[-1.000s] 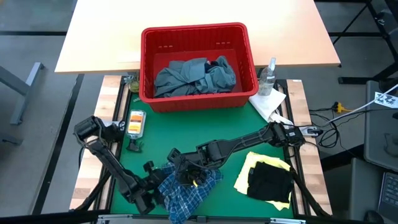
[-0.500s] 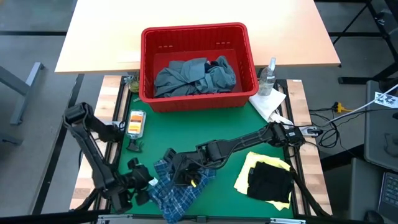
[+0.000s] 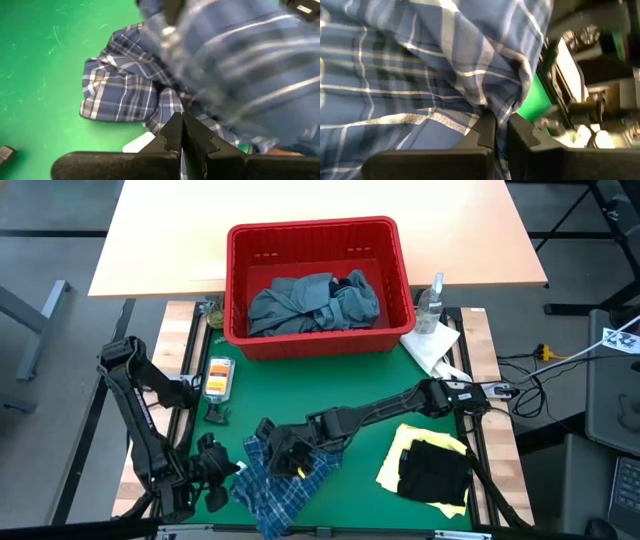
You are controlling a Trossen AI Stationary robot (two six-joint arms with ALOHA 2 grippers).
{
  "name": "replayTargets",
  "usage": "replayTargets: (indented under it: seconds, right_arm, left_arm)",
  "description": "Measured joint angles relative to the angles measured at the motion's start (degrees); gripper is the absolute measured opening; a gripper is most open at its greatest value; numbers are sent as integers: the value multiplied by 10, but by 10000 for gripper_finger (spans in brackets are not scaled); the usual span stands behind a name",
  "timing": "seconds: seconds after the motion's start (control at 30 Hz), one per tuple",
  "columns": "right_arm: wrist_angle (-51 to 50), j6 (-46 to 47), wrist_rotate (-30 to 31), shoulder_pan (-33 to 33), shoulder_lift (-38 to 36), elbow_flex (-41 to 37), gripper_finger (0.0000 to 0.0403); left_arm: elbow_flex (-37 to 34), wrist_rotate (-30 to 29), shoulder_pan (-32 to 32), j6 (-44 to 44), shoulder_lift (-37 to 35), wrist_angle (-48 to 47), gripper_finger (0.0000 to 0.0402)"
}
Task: Fold Laundry from Bin
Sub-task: Fold the blue shirt
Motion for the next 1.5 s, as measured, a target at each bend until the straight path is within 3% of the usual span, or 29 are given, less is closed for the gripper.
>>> replayTargets:
  seconds: [0.6,0.97,1.07,1.33,1.5]
  right_arm:
    - [55,22,4,-47,92,0,21]
    - [52,21,5,-46,92,3,23]
    - [49,21,5,-46,92,3,41]
    - [51,20,44,-44,92,3,138]
    - [25,19,51,-38,74,5,157]
  left_arm:
    - [0,26,-27,-65,-39,-78,0]
    - [0,-51,-17,-29,-40,18,0]
    - [0,-51,-6,-16,-40,33,0]
    - [0,-50,19,36,-40,39,1]
    - [0,-50,34,74,-40,42,33]
